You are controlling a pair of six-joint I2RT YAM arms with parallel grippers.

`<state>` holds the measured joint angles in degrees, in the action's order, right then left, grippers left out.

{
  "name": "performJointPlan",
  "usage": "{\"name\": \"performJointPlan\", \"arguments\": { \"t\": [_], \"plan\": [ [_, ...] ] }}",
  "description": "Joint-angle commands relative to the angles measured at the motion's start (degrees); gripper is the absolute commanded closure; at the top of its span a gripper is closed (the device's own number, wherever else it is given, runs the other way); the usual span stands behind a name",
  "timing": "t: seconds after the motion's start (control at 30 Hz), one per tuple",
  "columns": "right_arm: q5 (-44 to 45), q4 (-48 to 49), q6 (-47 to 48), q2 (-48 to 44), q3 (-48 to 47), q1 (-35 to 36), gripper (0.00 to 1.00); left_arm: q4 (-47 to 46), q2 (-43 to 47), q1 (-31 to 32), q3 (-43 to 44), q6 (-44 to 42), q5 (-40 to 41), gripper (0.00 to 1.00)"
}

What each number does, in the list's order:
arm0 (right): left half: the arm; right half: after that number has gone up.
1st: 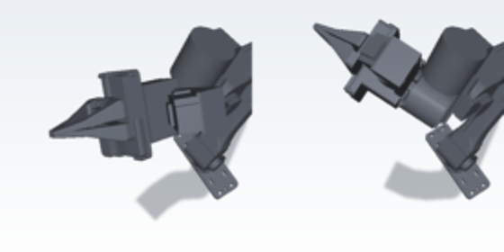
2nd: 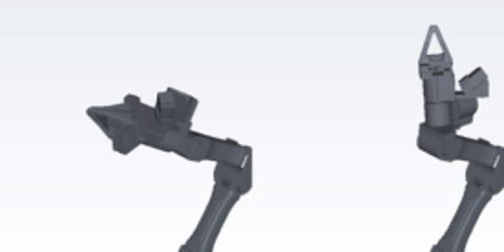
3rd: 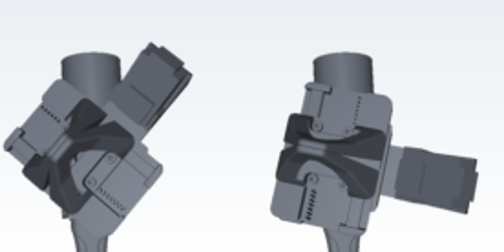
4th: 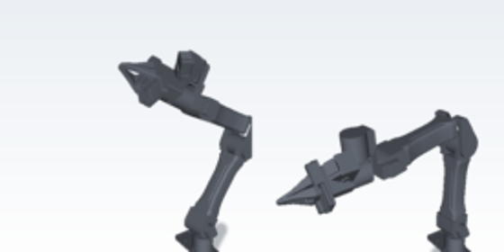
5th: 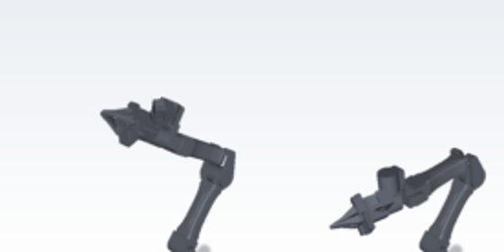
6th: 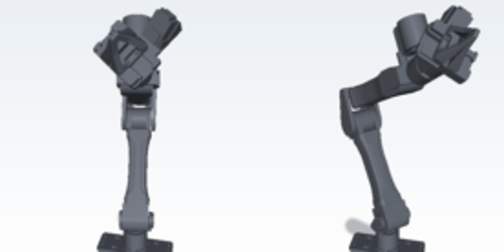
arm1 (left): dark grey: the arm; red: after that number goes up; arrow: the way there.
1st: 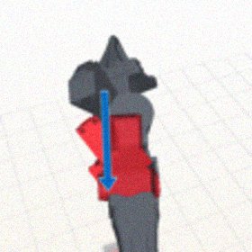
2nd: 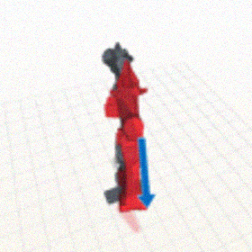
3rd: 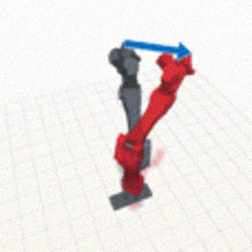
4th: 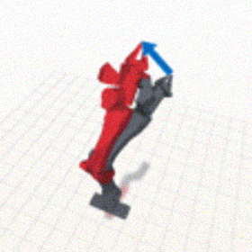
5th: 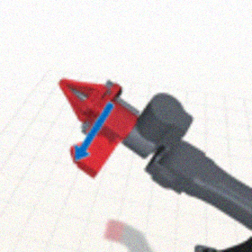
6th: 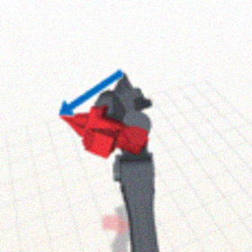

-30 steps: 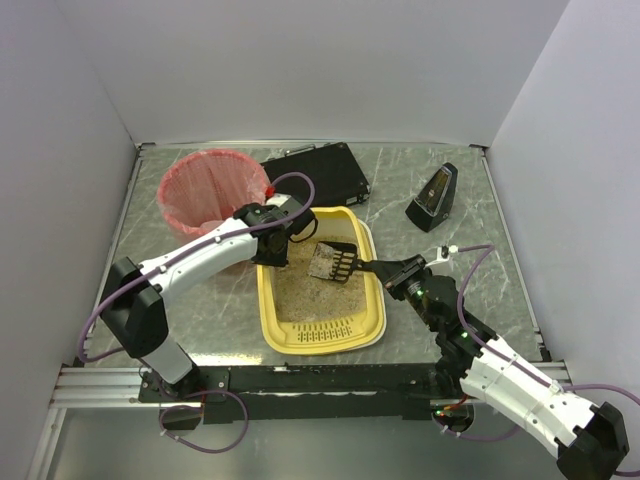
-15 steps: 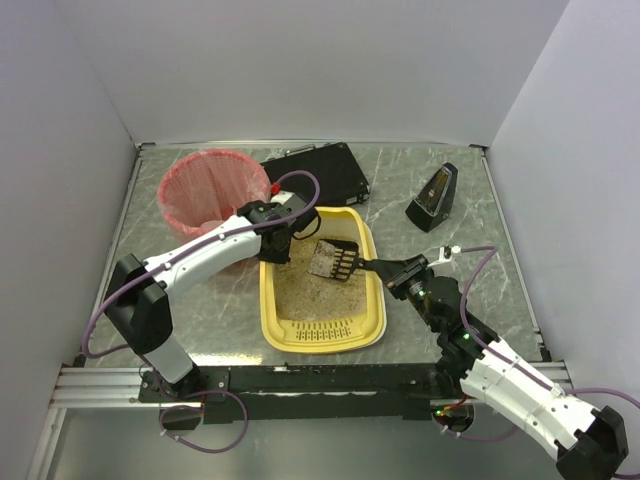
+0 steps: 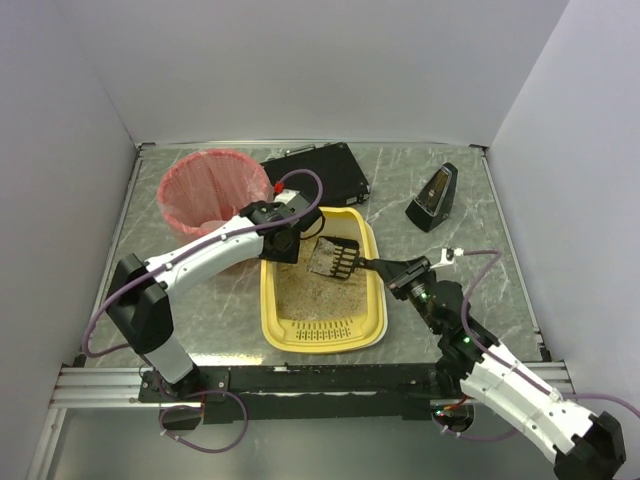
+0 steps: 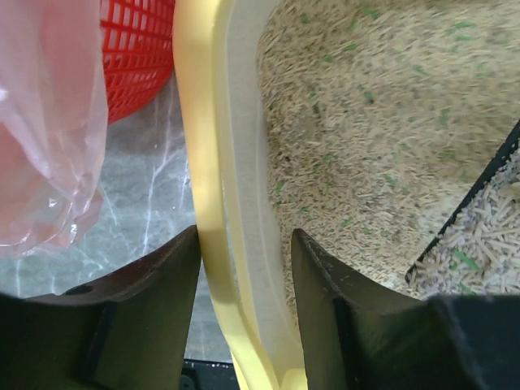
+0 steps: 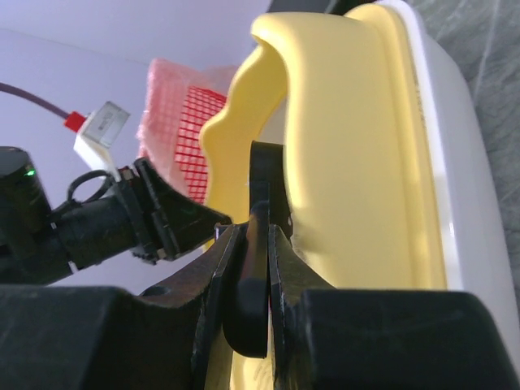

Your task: Clean the litter box

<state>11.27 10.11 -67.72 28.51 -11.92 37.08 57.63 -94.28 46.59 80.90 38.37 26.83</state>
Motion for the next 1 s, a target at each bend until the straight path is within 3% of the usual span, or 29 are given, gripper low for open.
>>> {"name": "performJointPlan", "arguments": {
  "t": [0.0, 0.17, 0.27, 0.47, 0.67, 0.83, 0.97],
  "plan": [
    [0.1, -1.8, -2.7, -7.1, -0.3, -0.7, 1.00, -3.4, 5.9, 0.8, 1.4, 1.4, -0.6, 0.44],
    [-4.0, 1.9, -6.2, -7.3, 0.8, -1.2, 1.00, -4.4, 8.4, 0.8, 1.1, 0.8, -1.4, 0.31],
    [-4.3, 3.6, -5.4, -3.8, 0.2, -1.4, 1.00, -4.0, 7.7, 0.8, 0.0, 1.1, -1.7, 0.31],
    [-2.8, 17.8, -7.2, 2.1, 1.9, -2.4, 1.00, -4.2, 6.1, 0.8, -1.7, 2.5, -1.1, 0.35],
    [-4.1, 4.0, -8.3, -5.8, 1.9, -2.5, 1.00, -4.7, 7.0, 0.8, -2.2, 2.9, -1.0, 0.36],
    [0.7, 9.7, -6.3, -2.9, -0.2, -2.6, 1.00, -5.5, 6.8, 0.7, -3.2, 3.1, -1.7, 0.36],
    [-0.5, 4.1, -5.1, -3.5, -1.2, -2.6, 1.00, -5.9, 6.0, 0.7, -3.2, 3.8, -2.7, 0.37]
  ]
}}
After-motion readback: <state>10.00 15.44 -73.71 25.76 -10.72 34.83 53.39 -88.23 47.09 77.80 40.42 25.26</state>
